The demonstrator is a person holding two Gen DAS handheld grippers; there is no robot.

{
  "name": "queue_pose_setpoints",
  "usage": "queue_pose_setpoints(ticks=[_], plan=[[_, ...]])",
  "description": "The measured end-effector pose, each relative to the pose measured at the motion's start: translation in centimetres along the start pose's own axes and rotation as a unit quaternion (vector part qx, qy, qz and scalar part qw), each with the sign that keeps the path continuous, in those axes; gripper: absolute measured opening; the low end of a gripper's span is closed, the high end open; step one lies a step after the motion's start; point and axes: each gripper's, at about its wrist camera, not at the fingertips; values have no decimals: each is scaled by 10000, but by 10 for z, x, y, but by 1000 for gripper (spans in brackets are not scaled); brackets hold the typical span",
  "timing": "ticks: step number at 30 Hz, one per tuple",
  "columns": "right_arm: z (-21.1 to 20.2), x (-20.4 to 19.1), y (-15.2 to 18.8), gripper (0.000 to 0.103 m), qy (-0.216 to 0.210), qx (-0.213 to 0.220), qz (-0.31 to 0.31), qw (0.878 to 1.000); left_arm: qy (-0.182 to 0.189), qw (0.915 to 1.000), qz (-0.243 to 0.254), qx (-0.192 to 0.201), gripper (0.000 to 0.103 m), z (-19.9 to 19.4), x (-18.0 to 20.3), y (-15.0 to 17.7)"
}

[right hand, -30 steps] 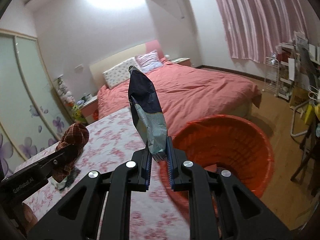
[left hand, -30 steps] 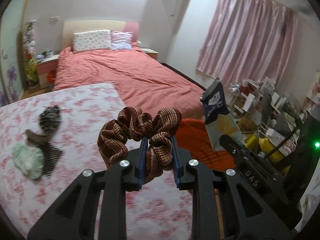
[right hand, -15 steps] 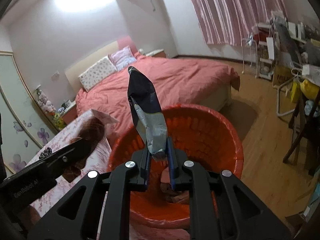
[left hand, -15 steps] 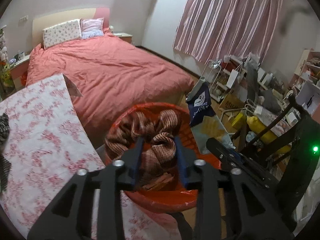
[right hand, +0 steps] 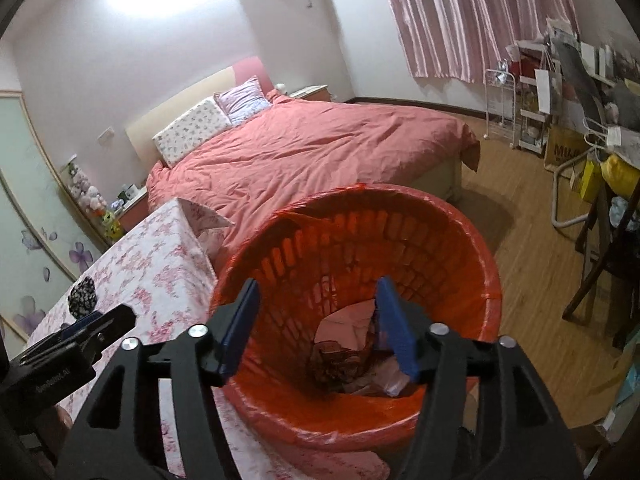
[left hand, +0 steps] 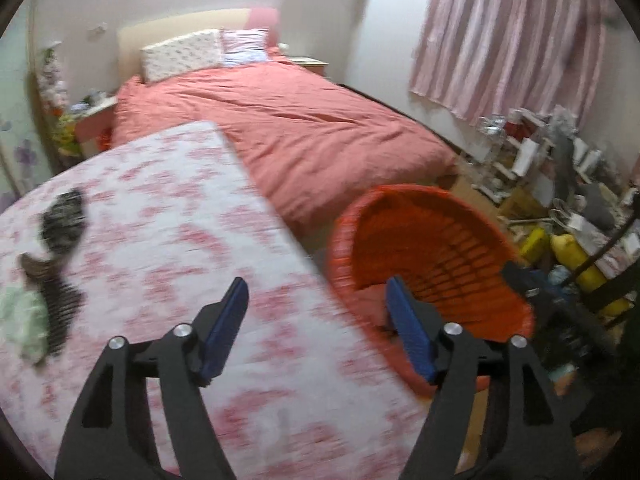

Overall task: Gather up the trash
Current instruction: 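Carry the scrunchie and wrapper over the basket and release both, then grasp the light green sock with the left tool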

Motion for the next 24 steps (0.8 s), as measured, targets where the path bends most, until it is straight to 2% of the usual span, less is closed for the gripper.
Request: queue_pose_setpoints(ticks=[8, 11, 16, 18, 22, 24], plan=[[-5, -31, 6, 64, -211, -114, -345, 9991, -852, 9943, -636, 32, 77, -27, -100, 14], [-7, -46, 11, 64, -302, -157, -511, 9981, -1196, 9885, -927, 62, 78, -38, -141, 22], [-8, -69, 17, 64, -473, -260, -725, 9959, -1767, 9735, -1448, 90, 77, -49, -207, 29], [-7, -78, 20, 64, -551, -313, -830, 9945, -1885, 9685, -1626, 46, 73, -47, -224, 30], [-6, -94, 26, 64, -638, -409, -1010, 9920, -1927, 9660, -1722, -28, 67, -39, -237, 28], [-4, -99, 27, 64, -663, -452, -1063, 9911, -2021, 9654, -1647, -57, 52, -33, -238, 28]])
Point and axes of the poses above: each gripper's, at about its wrist camera, not at the fingertips, and z roughly the way its jaws point, x to its right, y to its underside, and after that the axes turned 6 degrees about -z, right-handed
